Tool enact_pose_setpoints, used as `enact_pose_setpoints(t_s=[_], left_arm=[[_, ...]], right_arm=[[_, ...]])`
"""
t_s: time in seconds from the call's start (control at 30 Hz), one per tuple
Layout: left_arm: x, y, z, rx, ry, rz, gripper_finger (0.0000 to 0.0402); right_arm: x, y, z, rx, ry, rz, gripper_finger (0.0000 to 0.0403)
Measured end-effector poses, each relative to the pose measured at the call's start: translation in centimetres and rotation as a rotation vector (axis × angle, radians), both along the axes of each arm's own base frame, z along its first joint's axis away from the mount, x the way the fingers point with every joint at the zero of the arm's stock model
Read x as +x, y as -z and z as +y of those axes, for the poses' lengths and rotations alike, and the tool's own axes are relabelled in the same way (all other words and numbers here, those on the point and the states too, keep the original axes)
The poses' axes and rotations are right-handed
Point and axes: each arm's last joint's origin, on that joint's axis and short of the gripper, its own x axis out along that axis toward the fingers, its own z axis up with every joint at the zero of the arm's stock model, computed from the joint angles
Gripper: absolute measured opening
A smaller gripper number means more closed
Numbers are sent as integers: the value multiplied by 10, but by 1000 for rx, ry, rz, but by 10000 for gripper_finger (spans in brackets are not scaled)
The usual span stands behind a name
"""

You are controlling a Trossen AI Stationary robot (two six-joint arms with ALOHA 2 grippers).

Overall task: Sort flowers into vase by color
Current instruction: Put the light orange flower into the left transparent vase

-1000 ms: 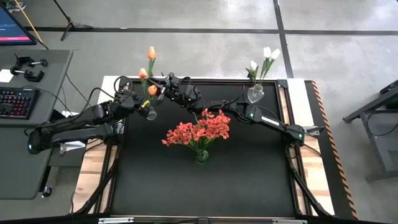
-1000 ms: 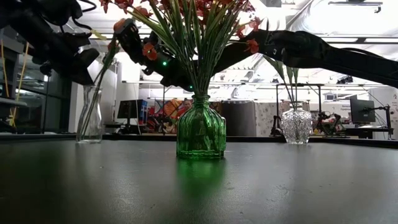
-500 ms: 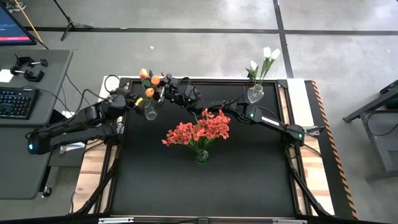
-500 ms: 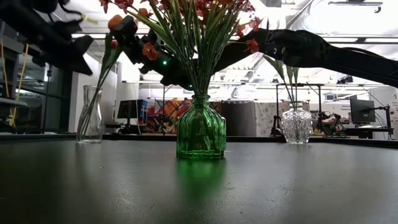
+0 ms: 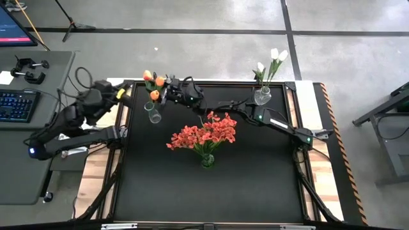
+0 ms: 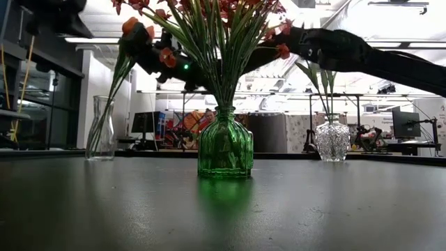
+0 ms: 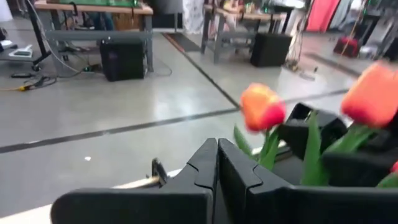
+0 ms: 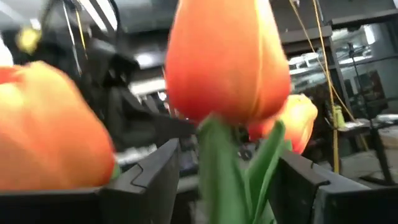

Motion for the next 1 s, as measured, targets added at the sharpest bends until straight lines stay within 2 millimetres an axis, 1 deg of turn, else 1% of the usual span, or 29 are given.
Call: enact_pose_setpoints(t_s=[0.13, 0.27, 0.33, 0.47, 0.57, 0.67, 0.8, 0.9, 1.0], left_arm=[[-8, -19, -3, 25, 2, -64, 0], [-11, -29, -6, 25, 57, -100, 0], [-12, -32, -7, 24, 79, -118, 0], [-14, -39, -8, 37, 94, -154, 0], [-15, -47, -9, 71, 113, -198, 0], [-16, -55, -10, 107, 127, -243, 0], [-16, -59, -10, 139, 135, -266, 0], [-16, -62, -10, 162, 137, -279, 0], [-16, -65, -11, 179, 150, -308, 0]], right_arm=[[-1, -9, -6, -48, -25, 135, 199], [-3, -16, -9, -60, -128, 257, 199], [-5, -23, -9, -87, -171, 283, 199], [-10, -30, -16, -90, -228, 309, 199], [-17, -35, -27, -64, -250, 384, 199], [-25, -46, -37, -41, -253, 441, 199], [-35, -55, -46, -56, -316, 476, 199], [-43, -60, -53, -51, -330, 543, 199], [-54, -69, -59, -67, -353, 606, 199]])
